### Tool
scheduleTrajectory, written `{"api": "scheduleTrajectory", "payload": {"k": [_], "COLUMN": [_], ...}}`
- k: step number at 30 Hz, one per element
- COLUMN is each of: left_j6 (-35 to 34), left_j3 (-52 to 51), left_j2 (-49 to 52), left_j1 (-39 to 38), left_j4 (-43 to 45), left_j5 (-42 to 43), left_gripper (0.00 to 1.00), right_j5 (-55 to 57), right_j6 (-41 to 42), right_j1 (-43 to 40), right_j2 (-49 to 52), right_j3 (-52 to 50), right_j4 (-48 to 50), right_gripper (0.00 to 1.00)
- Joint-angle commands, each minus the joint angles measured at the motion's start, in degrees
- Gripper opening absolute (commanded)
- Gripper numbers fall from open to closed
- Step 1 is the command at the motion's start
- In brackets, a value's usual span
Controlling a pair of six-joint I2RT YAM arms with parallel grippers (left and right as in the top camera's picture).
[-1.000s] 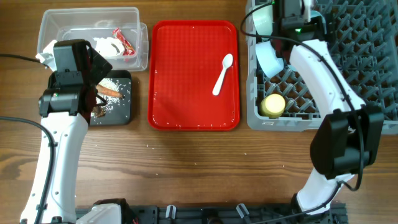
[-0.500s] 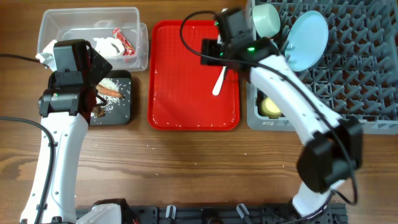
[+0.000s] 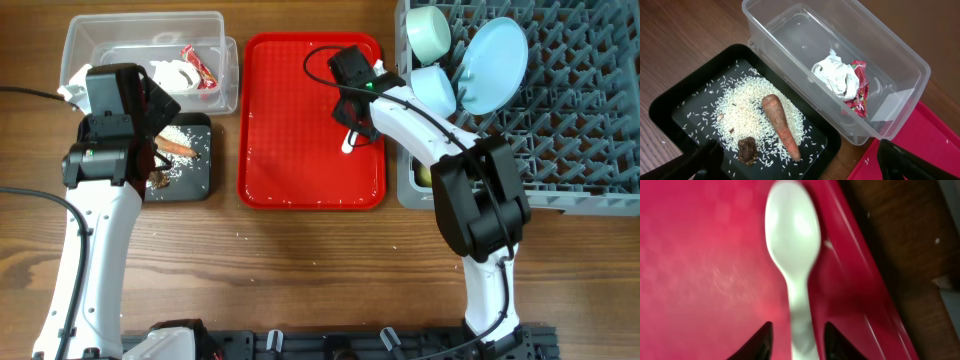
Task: Sort waste into correct bins and load items into the dishwasher rack
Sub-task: 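Reach right gripper to the white spoon and grasp it, then lay the white spoon into the gray rack and release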
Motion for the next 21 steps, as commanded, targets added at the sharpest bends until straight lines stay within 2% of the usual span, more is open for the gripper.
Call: {"api": "scheduleTrajectory", "payload": {"k": [1, 7, 14, 21], "left_j6": [0.87, 0.87, 0.87, 0.87], "left_j3": [0.52, 0.52, 0.52, 0.52], "left_j2": [-0.11, -0.11, -0.11, -0.11], "left_j1": [-0.28, -0.28, -0.28, -0.28], "left_j4": [0.02, 0.02, 0.02, 0.02], "left_j5": [0.09, 0.09, 0.11, 0.09], "left_gripper": [1.0, 1.0, 1.0, 1.0], "right_j5": [3.69, 3.72, 3.61, -2.29], "right_j6": [2.82, 2.64, 1.84, -2.43], "right_j1": [-0.11, -0.42, -0.48, -0.7], "right_j2": [3.04, 4.63, 5.77, 5.35], "right_j3": [0.04, 0.04, 0.04, 0.61], "right_j4": [0.9, 4.04, 4.79, 4.96], "right_gripper": [0.32, 0.31, 0.04, 0.04]}}
